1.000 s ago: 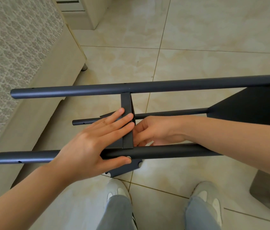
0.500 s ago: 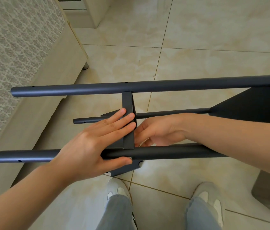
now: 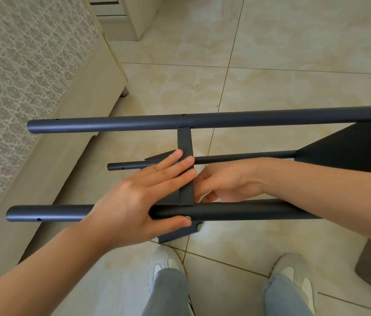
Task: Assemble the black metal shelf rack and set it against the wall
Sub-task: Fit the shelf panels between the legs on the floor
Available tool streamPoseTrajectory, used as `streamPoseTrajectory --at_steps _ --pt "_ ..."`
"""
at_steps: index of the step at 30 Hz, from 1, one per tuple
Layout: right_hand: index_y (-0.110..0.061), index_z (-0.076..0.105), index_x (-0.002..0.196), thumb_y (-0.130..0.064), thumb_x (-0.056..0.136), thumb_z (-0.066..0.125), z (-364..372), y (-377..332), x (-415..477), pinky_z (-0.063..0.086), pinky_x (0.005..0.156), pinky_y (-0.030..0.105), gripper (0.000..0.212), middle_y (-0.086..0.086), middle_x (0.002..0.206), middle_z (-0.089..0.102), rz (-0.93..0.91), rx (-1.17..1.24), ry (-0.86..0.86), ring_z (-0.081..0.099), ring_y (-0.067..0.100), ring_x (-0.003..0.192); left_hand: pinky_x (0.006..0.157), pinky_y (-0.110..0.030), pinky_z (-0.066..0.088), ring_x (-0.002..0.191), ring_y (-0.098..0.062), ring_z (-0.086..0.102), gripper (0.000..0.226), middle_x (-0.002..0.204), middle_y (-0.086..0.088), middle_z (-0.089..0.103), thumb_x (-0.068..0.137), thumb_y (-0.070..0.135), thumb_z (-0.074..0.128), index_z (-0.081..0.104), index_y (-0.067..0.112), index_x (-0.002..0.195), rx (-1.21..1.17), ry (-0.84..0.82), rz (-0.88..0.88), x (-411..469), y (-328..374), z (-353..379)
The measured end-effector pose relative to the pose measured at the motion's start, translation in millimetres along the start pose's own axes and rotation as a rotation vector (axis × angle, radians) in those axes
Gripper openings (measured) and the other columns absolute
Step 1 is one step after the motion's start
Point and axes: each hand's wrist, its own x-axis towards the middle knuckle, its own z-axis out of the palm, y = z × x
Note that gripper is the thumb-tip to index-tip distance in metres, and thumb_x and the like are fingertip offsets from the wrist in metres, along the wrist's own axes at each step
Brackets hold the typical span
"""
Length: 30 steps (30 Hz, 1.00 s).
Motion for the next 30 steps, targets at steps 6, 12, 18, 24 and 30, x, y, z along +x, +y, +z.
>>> streamPoseTrajectory --at_steps 6,12,18,24,30 --pt "0.001 0.066 0.119 -0.016 0.096 0.061 -4.6 -1.6 -0.2 0.051 0.099 0.039 0.03 0.02 0.127 0.064 0.021 0.024 -0.01 0.065 0.022 0.1 0.118 -0.039 0.036 0.151 -0.015 0.027 0.073 0.158 0.003 0.039 0.088 0.053 0.064 0.047 0.015 0.147 -0.012 -0.005 -0.01 1.4 -0.5 -1.2" --pt "0.004 0.063 0.122 -0.013 0.096 0.06 -5.1 -5.3 -1.6 0.056 0.086 0.032 0.031 0.016 0.119 0.064 0.017 0.025 0.017 0.063 0.022 0.1 0.12 -0.031 0.031 0.151 -0.013 0.027 0.073 0.158 0.003 0.039 0.088 0.054 0.063 0.044 0.016 0.147 -0.011 0.002 -0.006 1.9 -0.9 -2.1" --pt "-0.002 0.068 0.117 -0.016 0.096 0.061 -4.2 -5.9 -0.2 0.057 0.083 0.03 0.026 0.013 0.116 0.069 0.037 0.027 0.017 0.067 0.019 0.098 0.12 -0.031 0.031 0.151 -0.012 0.026 0.072 0.158 0.005 0.038 0.088 0.054 0.064 0.044 0.018 0.147 -0.022 0.005 -0.013 1.9 -0.7 -2.1" --pt "0.002 0.06 0.128 -0.02 0.099 0.057 1.0 -2.3 6.6 0.047 0.105 0.041 0.037 0.019 0.126 0.065 0.032 -0.069 0.028 0.059 0.033 0.121 0.117 -0.041 0.036 0.151 -0.013 0.026 0.072 0.158 0.004 0.038 0.087 0.053 0.064 0.046 0.017 0.147 -0.037 0.01 -0.011 0.9 -1.2 -1.8" --pt "0.001 0.062 0.126 -0.017 0.095 0.063 -2.8 -4.4 1.5 0.055 0.093 0.036 0.036 0.017 0.128 0.064 0.03 0.027 -0.017 0.066 0.023 0.103 0.116 -0.041 0.038 0.151 -0.014 0.027 0.072 0.158 0.004 0.039 0.087 0.052 0.065 0.046 0.016 0.147 -0.048 0.019 -0.015 0.3 0.0 0.5"
